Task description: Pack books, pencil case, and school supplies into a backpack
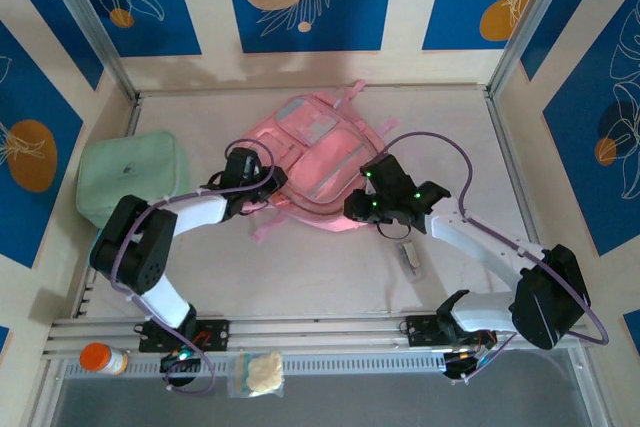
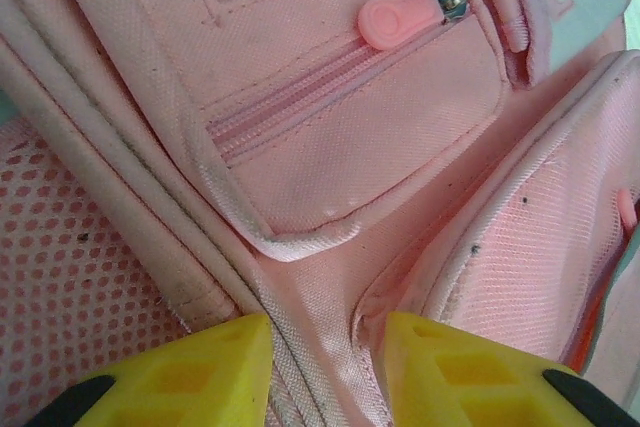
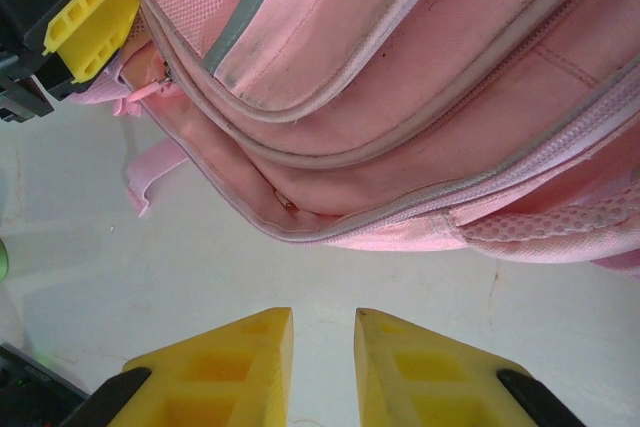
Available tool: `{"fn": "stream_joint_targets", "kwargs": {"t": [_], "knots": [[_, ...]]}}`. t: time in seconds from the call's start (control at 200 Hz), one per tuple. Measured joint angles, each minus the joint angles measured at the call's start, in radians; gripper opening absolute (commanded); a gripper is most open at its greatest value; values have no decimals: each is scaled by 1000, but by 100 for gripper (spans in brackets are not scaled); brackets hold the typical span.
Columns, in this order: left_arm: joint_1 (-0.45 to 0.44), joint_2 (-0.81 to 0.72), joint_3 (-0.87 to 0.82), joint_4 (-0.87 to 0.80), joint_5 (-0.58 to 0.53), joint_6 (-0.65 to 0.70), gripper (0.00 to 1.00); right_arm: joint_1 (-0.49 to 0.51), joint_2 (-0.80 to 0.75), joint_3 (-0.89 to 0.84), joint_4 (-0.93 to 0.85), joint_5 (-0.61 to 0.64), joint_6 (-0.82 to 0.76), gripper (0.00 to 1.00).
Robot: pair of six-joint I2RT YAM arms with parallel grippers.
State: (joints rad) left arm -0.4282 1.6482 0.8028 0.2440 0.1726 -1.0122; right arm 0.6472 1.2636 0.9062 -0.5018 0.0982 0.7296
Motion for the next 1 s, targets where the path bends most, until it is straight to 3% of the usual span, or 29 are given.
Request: {"fn": "stream_joint_targets", "kwargs": {"t": [0.28,0.625,0.995], "knots": [[-6,-12,-26,0,-37,-13,42,0,0,-1,15,0,4,23],[-32,16,-21,10,-78,-68,43,0,2,-5,23,0,7,23],[-55,-11,4,-93,-179,-106,48,-12,2,-7,26,0,7,23]]}}
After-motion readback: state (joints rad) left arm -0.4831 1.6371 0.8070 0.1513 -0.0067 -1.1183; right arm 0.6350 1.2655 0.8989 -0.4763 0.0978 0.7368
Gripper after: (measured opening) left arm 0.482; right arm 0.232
